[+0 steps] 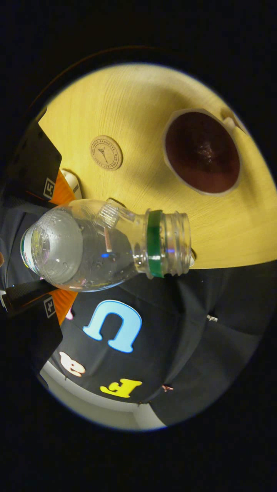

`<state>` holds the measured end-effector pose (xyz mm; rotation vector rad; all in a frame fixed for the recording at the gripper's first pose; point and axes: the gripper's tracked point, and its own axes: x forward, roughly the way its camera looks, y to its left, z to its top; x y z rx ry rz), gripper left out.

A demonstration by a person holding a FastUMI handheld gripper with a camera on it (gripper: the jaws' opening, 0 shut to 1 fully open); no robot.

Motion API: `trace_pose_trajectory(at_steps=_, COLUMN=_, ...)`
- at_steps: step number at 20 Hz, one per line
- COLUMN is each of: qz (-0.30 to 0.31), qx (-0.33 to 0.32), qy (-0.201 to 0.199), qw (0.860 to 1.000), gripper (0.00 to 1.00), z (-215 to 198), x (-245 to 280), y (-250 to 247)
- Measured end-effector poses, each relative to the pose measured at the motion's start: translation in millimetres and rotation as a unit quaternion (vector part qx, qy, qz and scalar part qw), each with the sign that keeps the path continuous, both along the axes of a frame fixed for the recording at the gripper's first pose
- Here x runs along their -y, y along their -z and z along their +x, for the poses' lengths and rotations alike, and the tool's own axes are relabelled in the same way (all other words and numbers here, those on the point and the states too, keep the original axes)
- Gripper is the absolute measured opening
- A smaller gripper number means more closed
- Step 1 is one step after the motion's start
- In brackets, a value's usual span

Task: Take the bottle from table, then pour the juice into the cup, finally place the bottle on the coaster

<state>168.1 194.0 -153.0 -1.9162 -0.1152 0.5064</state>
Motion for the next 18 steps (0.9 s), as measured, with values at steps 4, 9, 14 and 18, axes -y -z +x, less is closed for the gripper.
trace_pose_trajectory(at_steps=4, qz=0.062, qx=-0.048, qy=0.049, qw=0.996, gripper=0.76, z=-4, x=12, y=2)
trace_pose_trajectory(at_steps=9, qz=0.22, qx=-0.142, qy=0.151, qw=0.953, gripper=0.76, z=-17, x=31, y=1)
trace_pose_trajectory(at_steps=14, qz=0.38, qx=-0.208, qy=0.215, qw=0.875, gripper=0.76, z=-13, x=47, y=-20)
trace_pose_trajectory(at_steps=18, qz=0.513, qx=-0.255, qy=0.22, qw=0.789, gripper=0.76, z=0, x=48, y=-30)
